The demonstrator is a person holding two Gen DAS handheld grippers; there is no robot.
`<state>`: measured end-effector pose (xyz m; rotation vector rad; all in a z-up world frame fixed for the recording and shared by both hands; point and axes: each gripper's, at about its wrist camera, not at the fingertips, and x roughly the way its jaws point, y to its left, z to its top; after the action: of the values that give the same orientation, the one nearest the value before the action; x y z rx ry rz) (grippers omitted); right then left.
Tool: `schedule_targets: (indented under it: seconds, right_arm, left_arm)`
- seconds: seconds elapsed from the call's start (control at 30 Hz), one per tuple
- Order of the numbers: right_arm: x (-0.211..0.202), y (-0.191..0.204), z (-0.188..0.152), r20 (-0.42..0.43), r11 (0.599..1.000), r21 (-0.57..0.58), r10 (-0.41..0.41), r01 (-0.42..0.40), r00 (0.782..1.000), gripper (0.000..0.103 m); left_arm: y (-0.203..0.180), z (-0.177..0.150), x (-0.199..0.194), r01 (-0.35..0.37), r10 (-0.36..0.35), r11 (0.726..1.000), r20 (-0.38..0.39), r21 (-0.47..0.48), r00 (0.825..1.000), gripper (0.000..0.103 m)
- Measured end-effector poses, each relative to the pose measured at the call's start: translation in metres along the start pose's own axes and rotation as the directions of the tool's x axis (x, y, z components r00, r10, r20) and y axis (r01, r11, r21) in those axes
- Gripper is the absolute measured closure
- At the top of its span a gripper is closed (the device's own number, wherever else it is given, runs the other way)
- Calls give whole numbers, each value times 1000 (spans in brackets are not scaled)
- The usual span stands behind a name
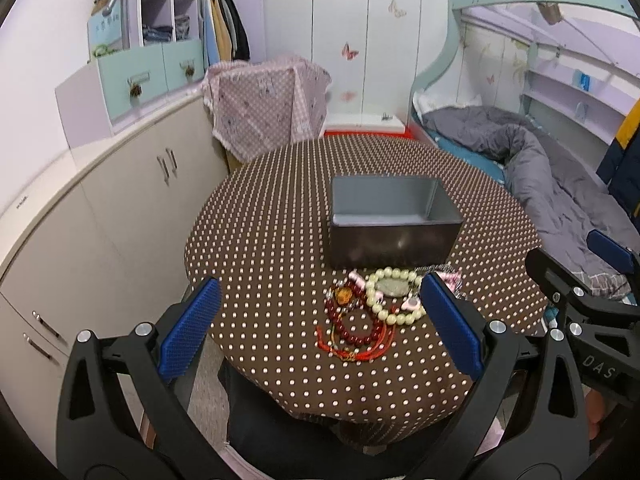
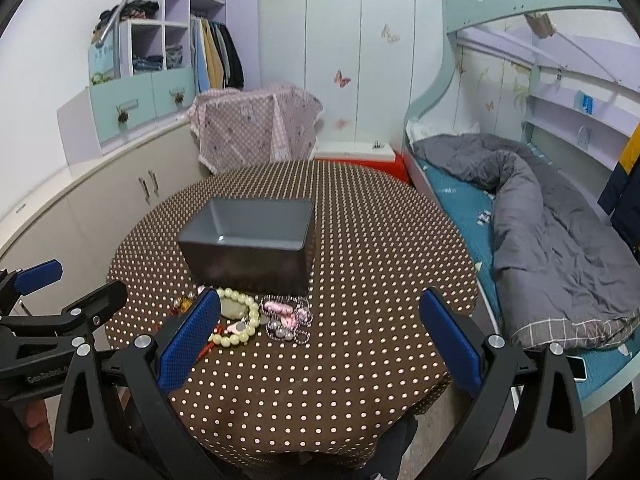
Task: Organize jewelry
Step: 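Move both tools down toward the jewelry pile beside the tin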
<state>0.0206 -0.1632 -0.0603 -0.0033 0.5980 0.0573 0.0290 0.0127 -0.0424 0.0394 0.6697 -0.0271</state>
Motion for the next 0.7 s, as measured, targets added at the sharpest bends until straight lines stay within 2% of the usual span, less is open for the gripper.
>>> schedule_targets:
  seconds: [0.3, 0.53, 0.57, 0.6, 0.7]
  right_arm:
    - [39, 5, -9, -128, 1000, 0, 1, -1, 992, 8]
    - [58, 4, -15, -187, 994, 56, 104, -95, 977, 8]
    - [60, 6, -16, -192, 993, 52, 113, -105, 975, 11]
    - [62, 7, -16, -197, 992, 51, 123, -116, 973, 21]
    - [71, 9, -17, -236, 984, 73, 175, -163, 956, 41]
  left_arm:
    - [10, -11, 40, 16, -20, 1000, -141, -25, 990, 6]
    - [18, -21, 72, 38, -49, 998, -250, -49, 967, 7]
    - [19, -22, 76, 42, -54, 998, -262, -51, 963, 9]
    - [20, -24, 79, 47, -60, 997, -274, -54, 960, 10]
    - [22, -27, 87, 62, -79, 996, -300, -66, 951, 15]
